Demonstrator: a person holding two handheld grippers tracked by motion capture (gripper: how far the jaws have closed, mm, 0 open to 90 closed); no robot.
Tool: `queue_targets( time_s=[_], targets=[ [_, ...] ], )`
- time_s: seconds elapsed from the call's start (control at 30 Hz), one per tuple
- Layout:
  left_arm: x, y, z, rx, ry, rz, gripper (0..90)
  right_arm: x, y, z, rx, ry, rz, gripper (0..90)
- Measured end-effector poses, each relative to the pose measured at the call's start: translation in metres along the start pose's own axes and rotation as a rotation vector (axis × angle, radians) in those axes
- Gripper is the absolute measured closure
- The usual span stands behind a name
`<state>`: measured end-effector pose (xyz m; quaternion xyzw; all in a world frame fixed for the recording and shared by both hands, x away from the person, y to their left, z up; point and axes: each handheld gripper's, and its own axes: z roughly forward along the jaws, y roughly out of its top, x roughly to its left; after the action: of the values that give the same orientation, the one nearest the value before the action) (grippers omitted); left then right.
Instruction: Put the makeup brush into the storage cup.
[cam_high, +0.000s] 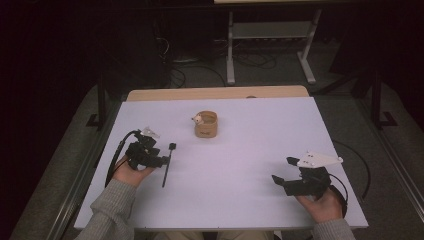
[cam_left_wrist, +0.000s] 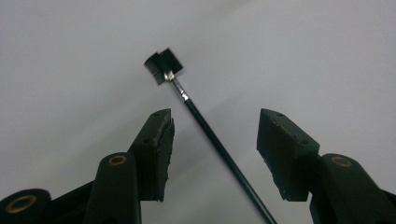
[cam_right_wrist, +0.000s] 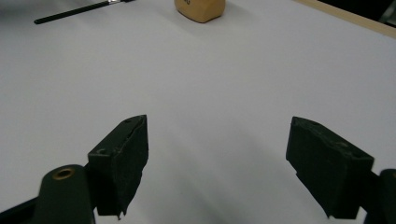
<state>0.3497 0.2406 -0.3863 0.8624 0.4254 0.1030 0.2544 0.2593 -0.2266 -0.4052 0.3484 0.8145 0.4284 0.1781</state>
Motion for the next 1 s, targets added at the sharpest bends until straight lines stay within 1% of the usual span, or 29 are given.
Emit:
queue_targets(
  time_s=[0.03, 0.07, 0.1, 0.13, 0.17, 0.2, 0.23, 0.27, 0.3, 0.33, 0.37, 0.4, 0.43, 0.47, 0.5, 0.53, 0.6, 0.63, 0.67, 0.7, 0.77, 0.8, 0.9, 0.97, 1.0],
  targets=[
    [0.0, 0.003, 0.002, 0.014, 0.007, -0.01, 45.3, 0.001, 0.0, 0.0, 0.0, -0.002, -0.001, 20.4],
    [0.001, 0.005, 0.003, 0.021, 0.018, -0.011, 45.6, 0.001, 0.001, 0.0, -0.006, -0.001, -0.011, 20.8],
    [0.003, 0.008, 0.005, 0.027, 0.014, -0.027, 46.2, 0.002, 0.001, 0.0, -0.006, 0.001, -0.008, 20.8],
    [0.005, 0.01, 0.008, 0.027, 0.008, -0.048, 47.2, 0.002, 0.001, 0.0, 0.0, 0.002, -0.014, 20.8],
    [0.007, 0.012, 0.01, 0.031, 0.007, -0.059, 47.6, 0.002, 0.001, 0.001, 0.002, 0.002, -0.015, 20.8],
    [0.008, 0.013, 0.012, 0.038, -0.003, -0.061, 48.0, 0.002, 0.0, 0.001, 0.002, 0.003, -0.015, 20.8],
    [0.009, 0.014, 0.013, 0.041, -0.013, -0.074, 48.7, 0.002, 0.0, 0.001, 0.003, 0.003, -0.016, 20.8],
    [0.009, 0.014, 0.013, 0.041, -0.013, -0.074, 50.9, 0.002, 0.0, 0.001, 0.003, 0.003, -0.016, 20.8],
    [0.01, 0.014, 0.015, 0.05, -0.011, -0.056, 52.8, 0.001, 0.0, 0.002, 0.005, 0.004, -0.018, 20.8],
    [0.01, 0.015, 0.017, 0.052, -0.016, -0.064, 52.8, 0.001, 0.0, 0.002, 0.005, 0.004, -0.018, 20.8],
    [0.009, 0.017, 0.02, 0.063, -0.013, -0.06, 54.5, 0.001, 0.0, 0.002, 0.009, 0.008, -0.012, 21.0],
    [0.009, 0.017, 0.02, 0.063, -0.013, -0.06, 55.3, 0.001, 0.0, 0.002, 0.009, 0.008, -0.012, 21.0],
    [0.009, 0.019, 0.023, 0.078, -0.008, -0.059, 56.1, 0.002, 0.001, 0.003, 0.009, 0.01, -0.011, 21.1],
    [0.009, 0.019, 0.023, 0.078, -0.008, -0.059, 56.8, 0.002, 0.001, 0.003, 0.01, 0.009, -0.018, 21.1],
    [0.009, 0.021, 0.028, 0.104, 0.014, -0.053, 57.4, 0.002, 0.001, 0.003, 0.013, 0.008, -0.023, 21.1],
    [0.009, 0.021, 0.028, 0.104, 0.014, -0.053, 57.8, 0.002, 0.001, 0.003, 0.013, 0.008, -0.023, 21.1],
    [0.005, 0.022, 0.035, 0.136, 0.05, -0.03, 59.2, 0.004, 0.001, 0.004, 0.022, 0.004, -0.03, 21.1],
    [0.005, 0.022, 0.035, 0.136, 0.05, -0.03, 59.9, 0.004, 0.001, 0.005, 0.024, 0.002, -0.039, 21.1],
    [0.004, 0.024, 0.038, 0.154, 0.045, -0.021, 61.3, 0.005, 0.002, 0.005, 0.031, 0.0, -0.039, 21.1],
    [0.003, 0.025, 0.039, 0.158, 0.045, -0.026, 62.5, 0.005, 0.002, 0.006, 0.032, -0.002, -0.054, 21.0],
    [0.004, 0.026, 0.041, 0.163, 0.042, -0.022, 63.2, 0.006, 0.002, 0.007, 0.037, -0.004, -0.056, 21.1],
    [0.003, 0.026, 0.041, 0.171, 0.044, -0.029, 65.0, 0.007, 0.002, 0.008, 0.038, -0.002, -0.064, 21.1],
    [0.004, 0.028, 0.044, 0.175, 0.033, -0.04, 66.3, 0.008, 0.003, 0.008, 0.038, -0.004, -0.062, 21.2],
    [0.005, 0.029, 0.045, 0.186, 0.041, -0.035, 68.1, 0.008, 0.003, 0.007, 0.04, -0.001, -0.061, 22.5],
    [0.005, 0.029, 0.046, 0.191, 0.043, -0.04, 69.4, 0.008, 0.003, 0.008, 0.044, 0.003, -0.063, 22.5]
  ],
)
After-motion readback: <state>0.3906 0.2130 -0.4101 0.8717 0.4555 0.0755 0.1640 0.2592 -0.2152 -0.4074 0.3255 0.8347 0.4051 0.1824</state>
